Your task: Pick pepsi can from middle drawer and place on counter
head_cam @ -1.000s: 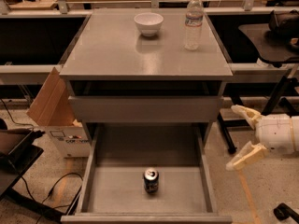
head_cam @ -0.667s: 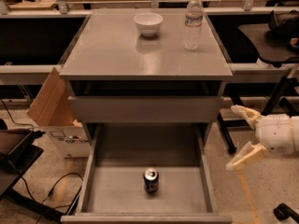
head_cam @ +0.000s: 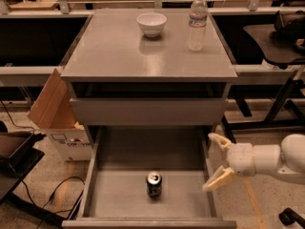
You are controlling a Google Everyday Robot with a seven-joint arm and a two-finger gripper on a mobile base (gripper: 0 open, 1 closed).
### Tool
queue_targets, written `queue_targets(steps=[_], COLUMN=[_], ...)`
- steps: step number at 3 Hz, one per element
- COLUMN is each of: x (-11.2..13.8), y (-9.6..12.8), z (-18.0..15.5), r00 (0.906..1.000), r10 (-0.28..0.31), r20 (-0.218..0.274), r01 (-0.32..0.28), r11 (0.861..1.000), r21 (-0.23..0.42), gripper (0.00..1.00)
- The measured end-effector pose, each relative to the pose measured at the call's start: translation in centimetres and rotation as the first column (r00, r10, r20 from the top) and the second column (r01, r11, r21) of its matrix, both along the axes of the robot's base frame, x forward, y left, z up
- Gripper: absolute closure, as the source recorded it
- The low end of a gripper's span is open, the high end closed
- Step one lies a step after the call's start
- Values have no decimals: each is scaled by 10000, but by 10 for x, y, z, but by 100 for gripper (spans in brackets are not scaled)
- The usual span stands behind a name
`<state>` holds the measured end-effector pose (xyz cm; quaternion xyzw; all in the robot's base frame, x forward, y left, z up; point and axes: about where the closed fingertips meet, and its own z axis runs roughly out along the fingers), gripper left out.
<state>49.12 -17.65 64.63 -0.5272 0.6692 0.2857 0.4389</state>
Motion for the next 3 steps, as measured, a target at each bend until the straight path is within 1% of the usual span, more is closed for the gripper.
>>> queue_targets(steps=[1,2,3], x=[18,34,37], y=[24,49,87], z=[-52,-101,-148], r00=[9995,9978,9947], r10=[222,424,666], r20=[-241,-501,-784], r01=[-226,-449,-713], r11=[9996,9978,9957], r21=[-169,-484,-590], gripper=[0,0,0])
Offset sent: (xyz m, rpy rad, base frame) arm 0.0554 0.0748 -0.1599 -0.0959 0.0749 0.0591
